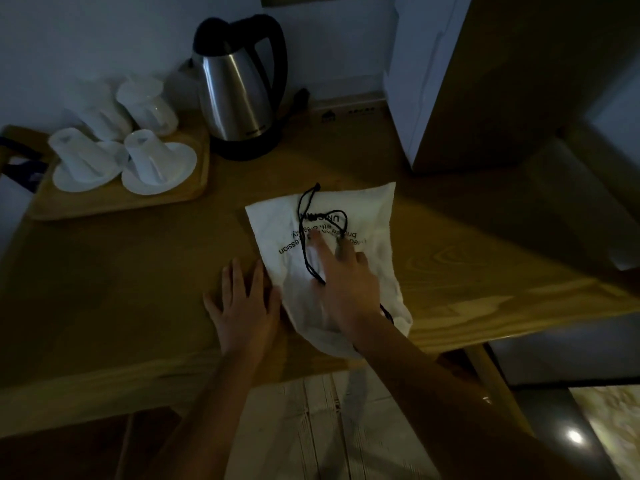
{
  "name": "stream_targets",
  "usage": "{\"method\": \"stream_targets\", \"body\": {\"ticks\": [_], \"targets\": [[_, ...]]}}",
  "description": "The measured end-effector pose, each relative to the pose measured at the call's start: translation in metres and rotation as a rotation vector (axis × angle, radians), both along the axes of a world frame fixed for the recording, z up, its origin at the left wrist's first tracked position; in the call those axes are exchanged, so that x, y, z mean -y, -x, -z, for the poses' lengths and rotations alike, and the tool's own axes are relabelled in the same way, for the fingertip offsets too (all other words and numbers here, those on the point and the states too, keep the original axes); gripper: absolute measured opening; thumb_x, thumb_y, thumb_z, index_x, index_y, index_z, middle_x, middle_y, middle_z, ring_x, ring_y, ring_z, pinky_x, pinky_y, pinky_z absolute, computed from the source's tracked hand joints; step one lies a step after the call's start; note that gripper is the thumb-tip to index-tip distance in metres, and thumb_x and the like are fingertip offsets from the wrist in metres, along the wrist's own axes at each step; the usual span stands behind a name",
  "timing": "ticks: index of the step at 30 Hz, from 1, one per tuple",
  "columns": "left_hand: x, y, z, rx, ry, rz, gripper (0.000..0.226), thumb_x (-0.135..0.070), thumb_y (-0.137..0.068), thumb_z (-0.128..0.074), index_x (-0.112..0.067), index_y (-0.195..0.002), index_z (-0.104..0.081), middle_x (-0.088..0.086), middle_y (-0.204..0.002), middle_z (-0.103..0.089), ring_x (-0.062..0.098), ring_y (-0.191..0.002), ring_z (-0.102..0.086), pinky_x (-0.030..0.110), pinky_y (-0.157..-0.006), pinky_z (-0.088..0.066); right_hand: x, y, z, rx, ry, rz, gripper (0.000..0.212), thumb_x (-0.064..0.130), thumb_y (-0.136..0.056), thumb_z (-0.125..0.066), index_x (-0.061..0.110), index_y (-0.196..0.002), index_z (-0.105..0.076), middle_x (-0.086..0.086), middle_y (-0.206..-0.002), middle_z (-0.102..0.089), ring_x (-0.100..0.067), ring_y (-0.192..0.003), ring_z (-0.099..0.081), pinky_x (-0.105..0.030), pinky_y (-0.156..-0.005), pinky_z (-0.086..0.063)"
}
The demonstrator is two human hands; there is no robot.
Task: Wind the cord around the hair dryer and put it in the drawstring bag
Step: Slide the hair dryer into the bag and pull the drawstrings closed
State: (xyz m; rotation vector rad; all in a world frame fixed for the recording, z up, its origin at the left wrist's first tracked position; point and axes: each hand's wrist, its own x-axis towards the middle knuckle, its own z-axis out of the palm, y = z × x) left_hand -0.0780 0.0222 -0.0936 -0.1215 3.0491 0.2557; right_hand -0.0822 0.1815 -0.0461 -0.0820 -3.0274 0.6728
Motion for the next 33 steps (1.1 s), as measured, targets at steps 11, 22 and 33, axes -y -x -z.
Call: {"method": "stream_targets", "body": {"ticks": [11, 22, 33], "targets": [[-0.027, -0.007, -0.007, -0.025, -0.08, -0.033, 0.06, -0.052, -0.091, -0.023, -0.029, -0.147, -0.016, 0.008, -0.159, -0.006, 0.024, -0.146, 0.002, 0.063, -0.11, -0.001, -0.054, -0.028, -0.003, -0.145, 0.081, -0.011, 0.074, 0.017, -0.081, -0.065, 0.036, -0.139, -0.024, -0.014, -0.133, -0.041, -0.032, -0.113, -0.051, -0.04, -0.072, -0.052], [-0.101, -0.011, 0.001, 0.004, 0.016, 0.09, 0.065, -0.059, -0.088, -0.022, -0.031, -0.147, -0.015, 0.006, -0.159, -0.007, 0.025, -0.145, 0.001, 0.066, -0.109, -0.007, -0.214, -0.072, -0.034, -0.235, -0.045, 0.173, 0.074, 0.017, -0.08, -0.065, 0.037, -0.139, -0.025, -0.015, -0.134, -0.041, -0.034, -0.108, -0.055, -0.035, -0.068, -0.052], [-0.102, -0.012, -0.005, 0.01, 0.042, 0.073, 0.064, -0.059, -0.089, -0.024, -0.031, -0.147, -0.016, 0.004, -0.159, -0.007, 0.024, -0.145, 0.0, 0.063, -0.111, -0.008, -0.291, -0.053, -0.017, -0.132, -0.02, 0.302, 0.076, 0.016, -0.083, -0.063, 0.044, -0.139, -0.021, -0.014, -0.136, -0.037, -0.035, -0.115, -0.049, -0.041, -0.077, -0.053]]}}
